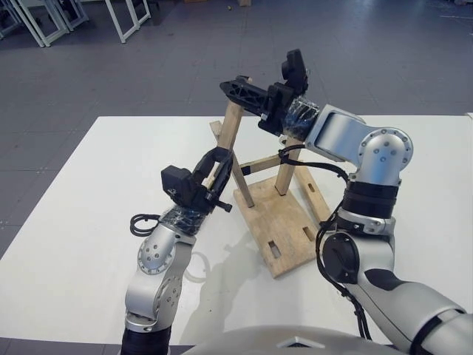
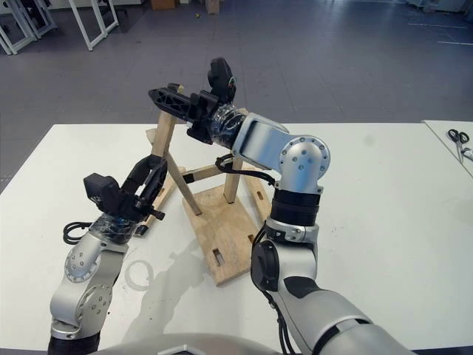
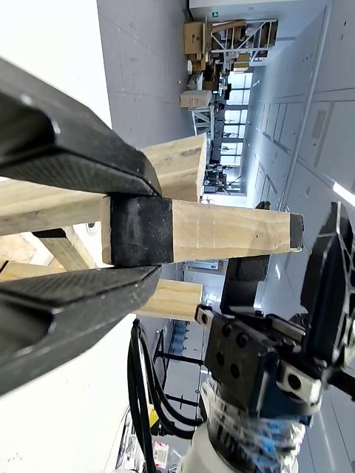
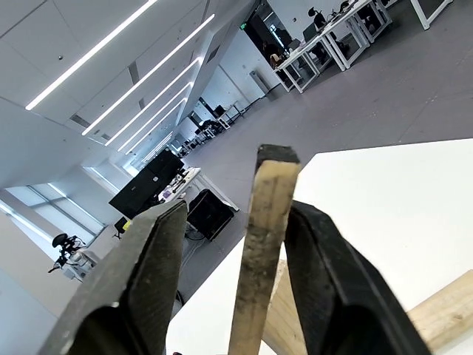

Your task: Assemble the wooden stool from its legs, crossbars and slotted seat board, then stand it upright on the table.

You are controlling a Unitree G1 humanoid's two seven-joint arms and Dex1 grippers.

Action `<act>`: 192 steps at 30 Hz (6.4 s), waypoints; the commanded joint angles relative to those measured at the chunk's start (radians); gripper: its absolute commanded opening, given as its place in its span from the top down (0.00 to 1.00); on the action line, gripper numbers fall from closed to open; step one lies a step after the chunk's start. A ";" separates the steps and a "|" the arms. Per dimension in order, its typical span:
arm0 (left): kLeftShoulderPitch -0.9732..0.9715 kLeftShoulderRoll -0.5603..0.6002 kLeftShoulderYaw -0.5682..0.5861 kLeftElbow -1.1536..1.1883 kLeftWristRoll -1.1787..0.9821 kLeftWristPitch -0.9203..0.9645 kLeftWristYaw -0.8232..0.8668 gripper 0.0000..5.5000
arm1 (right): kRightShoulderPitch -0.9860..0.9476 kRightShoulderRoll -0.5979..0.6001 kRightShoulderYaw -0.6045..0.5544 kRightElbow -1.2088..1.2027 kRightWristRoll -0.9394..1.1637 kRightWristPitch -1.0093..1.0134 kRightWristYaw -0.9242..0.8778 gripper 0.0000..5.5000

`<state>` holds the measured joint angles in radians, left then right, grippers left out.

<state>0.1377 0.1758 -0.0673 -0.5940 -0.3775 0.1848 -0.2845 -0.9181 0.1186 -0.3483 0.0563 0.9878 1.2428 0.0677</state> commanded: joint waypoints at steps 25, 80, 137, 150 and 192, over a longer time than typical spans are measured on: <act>0.108 0.028 0.006 0.047 0.017 0.071 0.015 0.31 | 0.265 -0.465 -0.213 -0.413 0.386 0.097 -0.296 0.93; 0.047 -0.024 0.045 0.259 0.225 0.172 0.184 0.31 | 0.732 -0.307 0.265 0.266 -0.867 -1.364 0.058 0.93; 0.059 -0.072 0.058 0.237 0.267 0.178 0.183 0.31 | 1.067 -0.349 0.322 -0.402 -0.859 -0.491 0.006 0.42; 0.100 0.067 0.184 0.011 -0.325 0.445 -0.166 0.31 | 0.756 -0.417 0.054 -0.522 -0.657 -0.542 0.102 0.63; -0.251 0.459 0.215 0.194 -1.594 0.779 -0.234 0.54 | 0.770 -0.787 0.333 -0.654 0.481 -0.267 0.478 0.63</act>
<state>-0.0926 0.6285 0.1255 -0.4161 -1.9174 0.9479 -0.4726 -0.1305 -0.6376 -0.0026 -0.6234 1.5181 0.9867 0.5416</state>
